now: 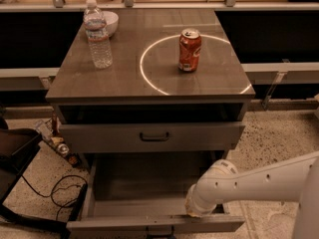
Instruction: Open middle drawer
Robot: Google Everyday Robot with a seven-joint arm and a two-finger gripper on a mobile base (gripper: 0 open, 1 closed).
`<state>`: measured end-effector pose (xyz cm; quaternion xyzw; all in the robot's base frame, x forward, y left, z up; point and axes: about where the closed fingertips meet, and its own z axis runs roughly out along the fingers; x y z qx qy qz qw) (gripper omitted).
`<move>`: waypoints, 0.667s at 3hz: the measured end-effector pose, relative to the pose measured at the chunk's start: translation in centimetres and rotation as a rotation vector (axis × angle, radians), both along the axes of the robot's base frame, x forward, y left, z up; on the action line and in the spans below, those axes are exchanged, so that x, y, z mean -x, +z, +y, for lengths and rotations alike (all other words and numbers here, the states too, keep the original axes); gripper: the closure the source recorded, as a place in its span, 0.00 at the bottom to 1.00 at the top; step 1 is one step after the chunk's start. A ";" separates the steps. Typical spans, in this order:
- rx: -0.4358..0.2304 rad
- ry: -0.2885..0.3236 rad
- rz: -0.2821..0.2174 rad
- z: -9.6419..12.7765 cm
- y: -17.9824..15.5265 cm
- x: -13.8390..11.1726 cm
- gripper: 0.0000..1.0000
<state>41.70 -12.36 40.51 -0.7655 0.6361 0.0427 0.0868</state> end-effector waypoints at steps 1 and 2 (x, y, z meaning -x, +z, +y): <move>-0.024 -0.021 0.037 0.7 -0.1 2.9 1.00; -0.024 -0.021 0.037 0.7 -0.1 2.9 0.82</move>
Offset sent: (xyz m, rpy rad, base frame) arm -0.0293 0.0065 -0.0009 0.0237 0.0373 -0.0213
